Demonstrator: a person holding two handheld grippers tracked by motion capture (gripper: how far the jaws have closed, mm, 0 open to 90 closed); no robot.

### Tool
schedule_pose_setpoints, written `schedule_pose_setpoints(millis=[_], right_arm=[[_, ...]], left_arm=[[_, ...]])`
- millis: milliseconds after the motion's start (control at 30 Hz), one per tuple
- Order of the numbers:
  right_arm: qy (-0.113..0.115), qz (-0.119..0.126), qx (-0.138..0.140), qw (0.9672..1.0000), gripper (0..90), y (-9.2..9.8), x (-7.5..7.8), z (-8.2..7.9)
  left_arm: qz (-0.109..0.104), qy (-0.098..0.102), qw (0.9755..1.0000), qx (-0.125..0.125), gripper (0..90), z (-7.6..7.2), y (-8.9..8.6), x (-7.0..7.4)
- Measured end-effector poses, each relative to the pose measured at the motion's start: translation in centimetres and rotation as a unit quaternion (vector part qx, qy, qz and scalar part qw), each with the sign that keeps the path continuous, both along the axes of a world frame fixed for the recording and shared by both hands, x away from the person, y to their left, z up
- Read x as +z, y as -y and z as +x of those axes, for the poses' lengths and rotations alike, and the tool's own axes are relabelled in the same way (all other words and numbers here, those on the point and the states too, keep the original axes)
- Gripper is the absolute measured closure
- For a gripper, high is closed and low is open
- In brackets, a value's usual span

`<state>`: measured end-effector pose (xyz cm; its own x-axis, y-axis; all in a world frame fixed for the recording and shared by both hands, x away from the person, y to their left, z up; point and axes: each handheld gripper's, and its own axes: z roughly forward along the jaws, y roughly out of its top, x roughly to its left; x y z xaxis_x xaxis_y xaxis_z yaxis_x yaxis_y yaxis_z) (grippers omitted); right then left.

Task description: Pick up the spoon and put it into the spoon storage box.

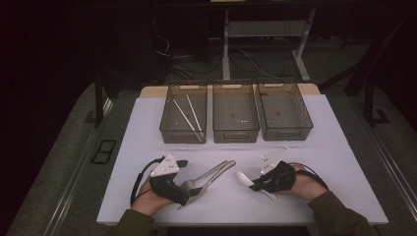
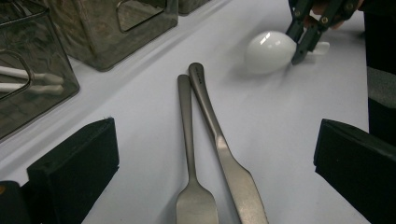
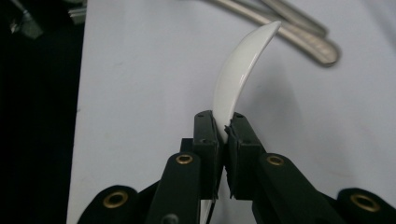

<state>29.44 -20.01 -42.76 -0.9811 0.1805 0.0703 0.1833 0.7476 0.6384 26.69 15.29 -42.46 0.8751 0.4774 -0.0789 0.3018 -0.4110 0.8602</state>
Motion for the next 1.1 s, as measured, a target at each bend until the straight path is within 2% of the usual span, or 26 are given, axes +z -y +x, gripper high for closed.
schedule_pose_setpoints(millis=[67,233,267,367,567,767,933,1100], right_arm=[[0.008,0.008,-0.009,0.9999,83.5,0.2,0.4,0.3],[0.017,0.033,-0.057,0.9977,83.5,0.7,1.6,1.0],[0.011,0.041,-0.070,0.9966,83.5,0.7,1.9,1.1],[0.018,0.052,-0.093,0.9942,83.5,0.9,2.6,1.6],[0.036,0.073,-0.121,0.9894,83.5,0.9,4.3,2.9],[0.052,0.092,-0.150,0.9830,83.5,0.7,6.0,4.8],[0.062,0.092,-0.174,0.9784,83.4,0.1,7.3,7.0],[0.069,0.088,-0.202,0.9729,83.5,-0.5,7.9,9.2]], left_arm=[[-0.001,-0.002,1.0000,0.001,0.0,0.0,0.1,0.0],[0.000,-0.002,1.0000,0.000,0.0,0.0,0.1,0.0],[0.002,-0.001,1.0000,-0.001,0.0,0.0,0.1,0.0],[0.002,-0.002,1.0000,0.000,0.0,0.0,0.1,-0.1],[-0.002,-0.001,1.0000,0.002,0.0,0.1,0.1,-0.1],[-0.001,-0.003,1.0000,0.002,0.0,0.0,0.1,-0.1],[-0.002,-0.002,1.0000,0.001,0.0,0.0,0.1,0.0],[-0.003,-0.001,1.0000,0.001,0.0,-0.1,0.1,0.0]])
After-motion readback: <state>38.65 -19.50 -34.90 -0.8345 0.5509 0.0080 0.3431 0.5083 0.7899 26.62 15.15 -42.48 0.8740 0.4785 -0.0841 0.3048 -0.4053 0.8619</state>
